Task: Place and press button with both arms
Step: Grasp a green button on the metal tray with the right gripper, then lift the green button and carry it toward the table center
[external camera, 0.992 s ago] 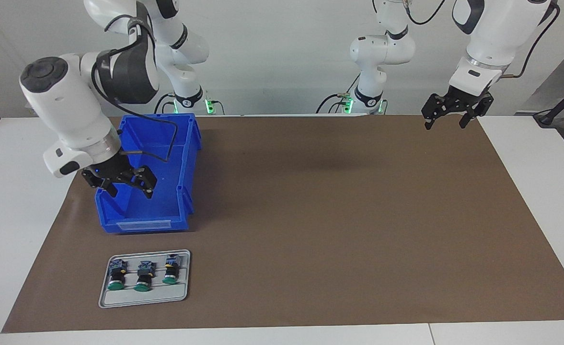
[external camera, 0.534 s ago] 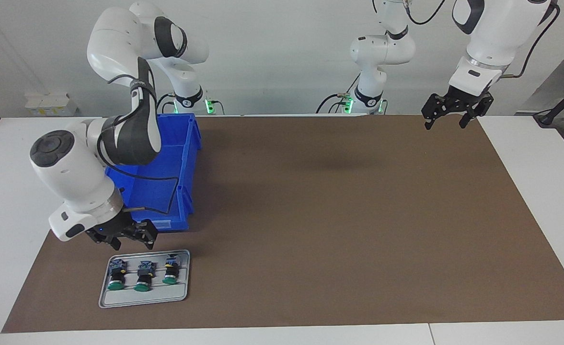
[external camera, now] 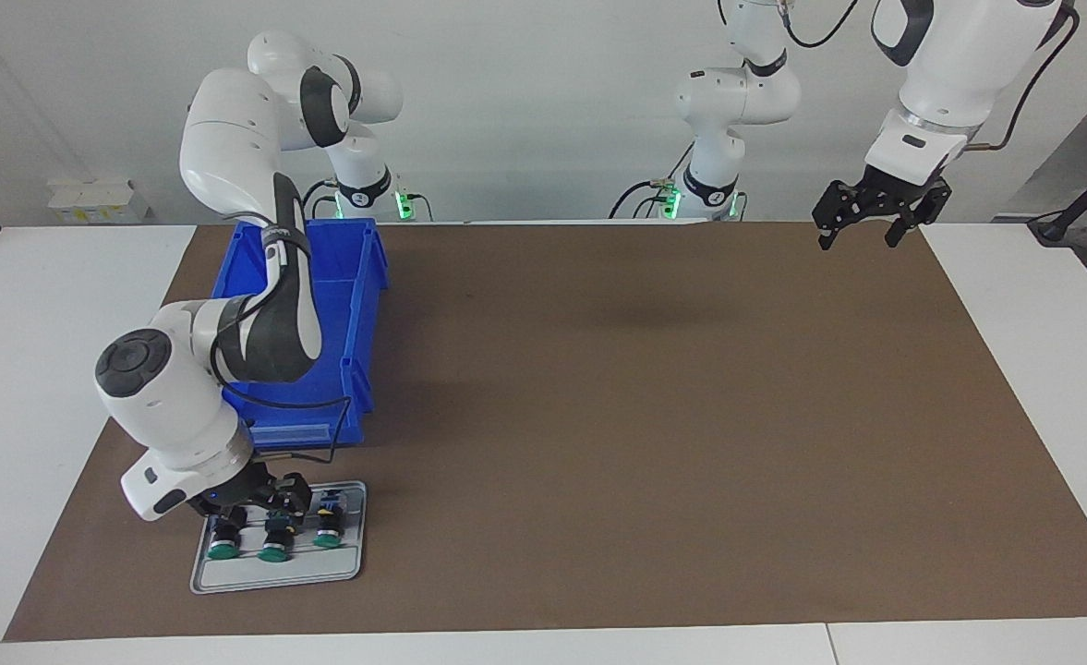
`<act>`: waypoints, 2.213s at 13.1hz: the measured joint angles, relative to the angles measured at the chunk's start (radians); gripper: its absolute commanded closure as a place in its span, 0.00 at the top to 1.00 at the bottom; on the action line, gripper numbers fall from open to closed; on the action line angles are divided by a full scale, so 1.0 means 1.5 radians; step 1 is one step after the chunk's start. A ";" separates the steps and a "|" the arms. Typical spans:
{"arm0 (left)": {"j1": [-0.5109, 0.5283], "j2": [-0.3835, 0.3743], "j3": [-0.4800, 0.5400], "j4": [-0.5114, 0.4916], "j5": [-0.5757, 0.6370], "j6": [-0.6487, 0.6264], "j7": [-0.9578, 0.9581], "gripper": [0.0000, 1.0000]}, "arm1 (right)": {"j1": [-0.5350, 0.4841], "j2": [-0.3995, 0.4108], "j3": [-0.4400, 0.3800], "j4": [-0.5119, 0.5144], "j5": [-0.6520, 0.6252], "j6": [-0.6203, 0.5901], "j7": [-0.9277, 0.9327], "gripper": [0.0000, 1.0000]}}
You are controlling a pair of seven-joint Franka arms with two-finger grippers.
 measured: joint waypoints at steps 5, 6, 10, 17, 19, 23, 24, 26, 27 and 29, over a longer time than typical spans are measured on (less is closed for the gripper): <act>0.000 0.000 0.000 0.000 0.000 0.000 0.000 1.00 | 0.000 0.021 0.000 0.002 -0.034 0.034 -0.001 0.77; 0.000 0.000 0.000 0.000 0.000 0.000 0.000 1.00 | 0.000 0.023 0.000 0.001 -0.036 0.035 -0.001 0.76; 0.000 0.000 0.000 0.000 0.000 0.000 0.000 1.00 | -0.006 0.028 -0.002 -0.001 -0.036 0.051 -0.001 0.75; 0.000 0.000 0.000 0.000 0.000 0.000 0.000 1.00 | -0.007 0.026 -0.002 -0.061 -0.036 0.103 -0.001 0.67; 0.000 0.000 0.000 0.000 0.000 0.000 0.000 1.00 | -0.007 0.020 -0.002 -0.082 -0.036 0.118 -0.001 0.22; 0.000 0.000 0.000 0.000 0.000 0.000 0.000 1.00 | -0.008 0.007 -0.002 -0.088 -0.035 0.118 0.001 0.00; 0.000 0.000 0.000 0.000 0.000 0.000 0.000 1.00 | -0.008 0.004 -0.002 -0.090 -0.035 0.118 0.010 0.00; 0.000 0.000 0.000 0.000 0.000 0.000 0.000 1.00 | -0.007 -0.009 -0.002 -0.091 -0.035 0.117 0.041 0.00; 0.000 0.000 0.000 0.000 0.000 0.000 0.000 1.00 | -0.007 -0.021 -0.002 -0.091 -0.035 0.112 0.057 0.00; 0.000 0.000 0.000 0.000 0.000 0.000 0.000 1.00 | -0.005 -0.053 -0.001 -0.092 -0.035 0.075 0.108 0.00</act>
